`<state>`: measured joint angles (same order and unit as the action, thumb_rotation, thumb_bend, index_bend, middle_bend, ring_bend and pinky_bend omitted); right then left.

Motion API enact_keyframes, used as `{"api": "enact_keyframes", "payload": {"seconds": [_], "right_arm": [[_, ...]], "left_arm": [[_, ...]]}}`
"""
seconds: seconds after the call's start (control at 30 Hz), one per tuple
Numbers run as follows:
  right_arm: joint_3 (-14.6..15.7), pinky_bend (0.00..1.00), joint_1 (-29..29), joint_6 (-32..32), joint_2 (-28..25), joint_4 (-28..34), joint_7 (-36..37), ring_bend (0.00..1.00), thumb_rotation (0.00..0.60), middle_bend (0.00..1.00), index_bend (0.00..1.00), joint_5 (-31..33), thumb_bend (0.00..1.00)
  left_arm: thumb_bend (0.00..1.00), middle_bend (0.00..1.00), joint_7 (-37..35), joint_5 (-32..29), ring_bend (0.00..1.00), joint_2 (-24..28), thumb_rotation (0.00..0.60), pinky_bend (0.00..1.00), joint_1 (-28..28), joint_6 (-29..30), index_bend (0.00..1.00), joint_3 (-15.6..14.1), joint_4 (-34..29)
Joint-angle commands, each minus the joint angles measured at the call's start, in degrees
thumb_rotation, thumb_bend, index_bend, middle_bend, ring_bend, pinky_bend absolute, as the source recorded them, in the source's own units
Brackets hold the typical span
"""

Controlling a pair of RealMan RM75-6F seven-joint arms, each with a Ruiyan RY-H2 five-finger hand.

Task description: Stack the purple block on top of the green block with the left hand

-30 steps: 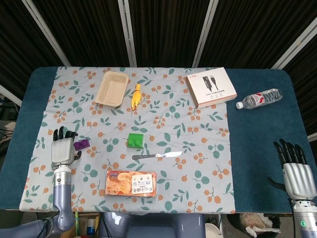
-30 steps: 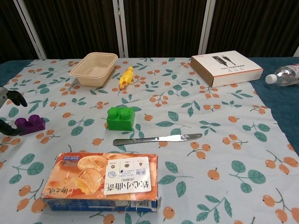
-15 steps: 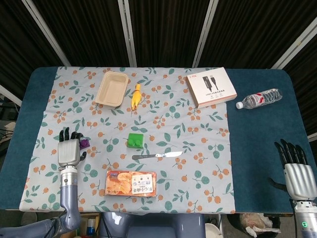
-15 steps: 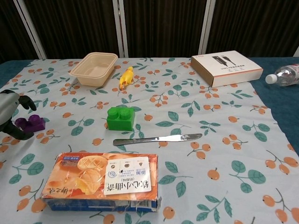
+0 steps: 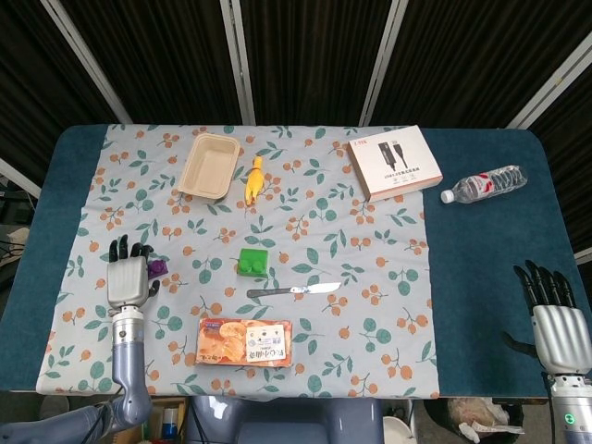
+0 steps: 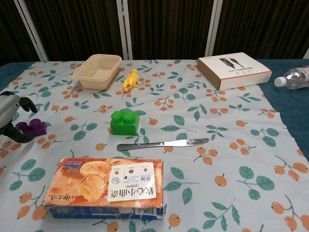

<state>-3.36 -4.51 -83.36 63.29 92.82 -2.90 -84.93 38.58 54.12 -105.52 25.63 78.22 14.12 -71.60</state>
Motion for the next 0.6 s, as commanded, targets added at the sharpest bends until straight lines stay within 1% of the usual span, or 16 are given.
{"api": "enact_keyframes", "payload": {"seconds": [0.03,0.37,0.6], "right_arm": [[0.0,0.0,0.0,0.0,-0.1,0.2,0.0,0.0,0.6,0.01,0.08,0.0,0.08],[-0.2,0.0,0.0,0.0,-0.3,0.5,0.1,0.0,0.6,0.01,0.08,0.2,0.08],[-0.2,0.0,0.0,0.0,-0.3,0.5,-0.1,0.0,0.6,0.01,0.08,0.2,0.08]], "left_arm": [[0.28,0.22,-0.1,-0.1,0.04,-0.2,0.6,0.0,0.1,-0.4,0.28,0.1,0.7],[0.28,0.22,-0.1,0.1,0.04,-0.5,0.6,0.0,0.1,-0.8,0.28,0.2,1.9],[0.28,0.22,1.4,0.2,0.04,0.9,0.6,0.0,0.4,-0.3,0.28,0.8,0.7]]}}
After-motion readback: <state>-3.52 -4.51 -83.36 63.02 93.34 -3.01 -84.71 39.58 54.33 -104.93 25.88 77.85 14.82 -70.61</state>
